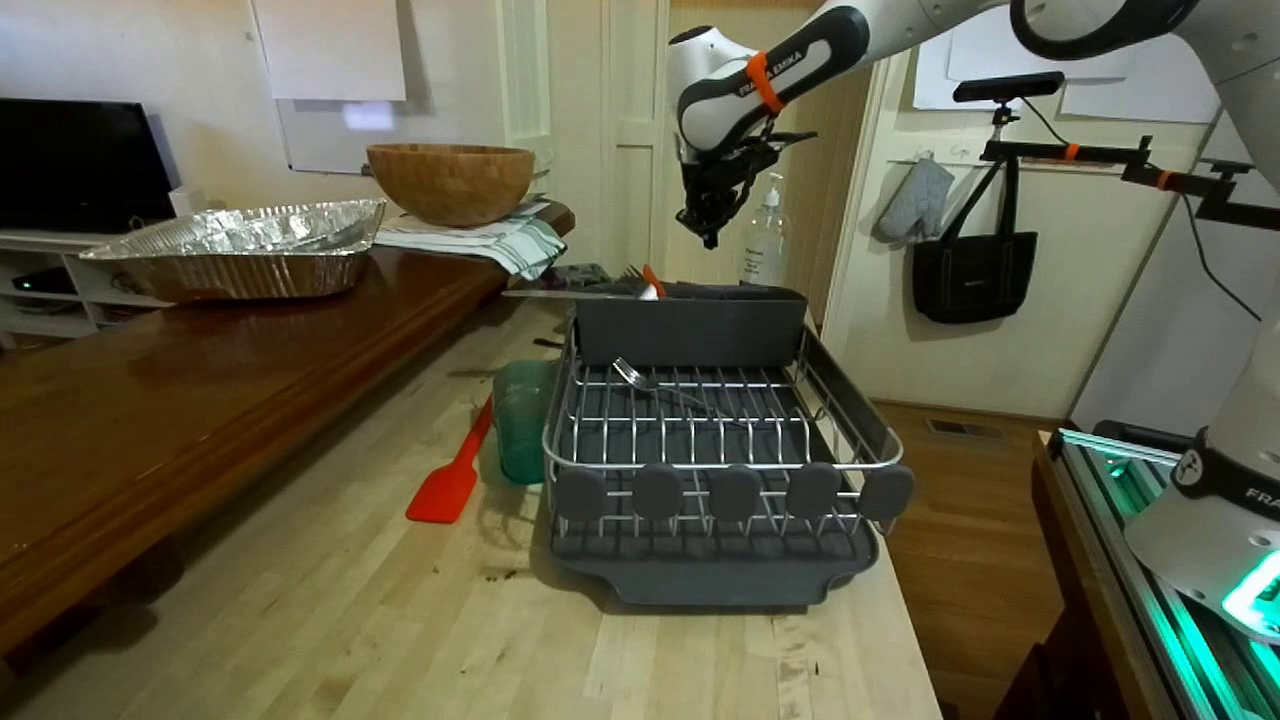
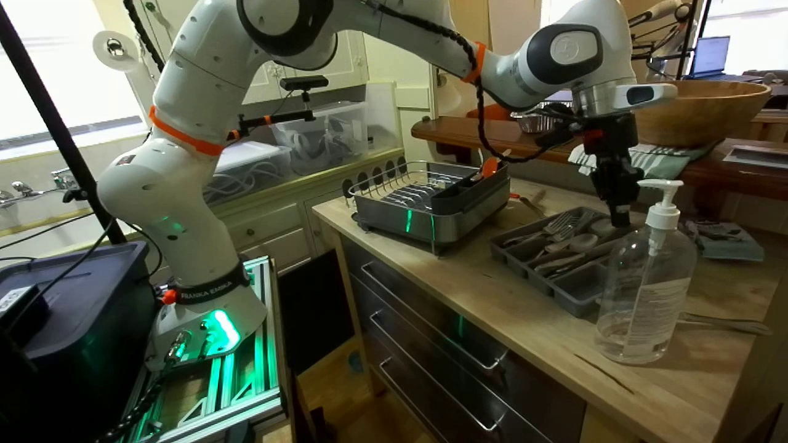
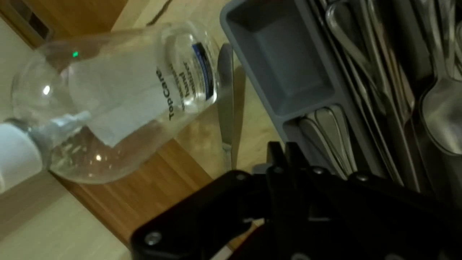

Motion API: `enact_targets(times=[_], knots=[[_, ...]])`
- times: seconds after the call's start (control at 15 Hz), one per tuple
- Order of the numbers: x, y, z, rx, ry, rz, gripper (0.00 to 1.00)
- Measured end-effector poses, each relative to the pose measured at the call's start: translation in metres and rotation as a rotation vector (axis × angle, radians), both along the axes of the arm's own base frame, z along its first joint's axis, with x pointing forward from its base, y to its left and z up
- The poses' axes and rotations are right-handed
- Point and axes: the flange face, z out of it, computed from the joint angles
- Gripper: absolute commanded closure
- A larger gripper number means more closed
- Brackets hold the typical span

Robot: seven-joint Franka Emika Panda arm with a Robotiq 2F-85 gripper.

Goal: Move one butter knife to the plate rack

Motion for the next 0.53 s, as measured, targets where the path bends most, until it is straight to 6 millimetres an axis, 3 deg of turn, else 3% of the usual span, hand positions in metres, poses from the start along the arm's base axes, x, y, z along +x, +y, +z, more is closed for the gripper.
enact_targets(times=[0.33,0.4,0.53], knots=[[-0.015,0.011,0.003,0.018,-0.120,0.241,0.98],[-0.017,0.016,-0.001,0.030,-0.136,0.290,0.66],[-0.021,0.024,-0.012,0.080,-0.149,0.379,0.59]])
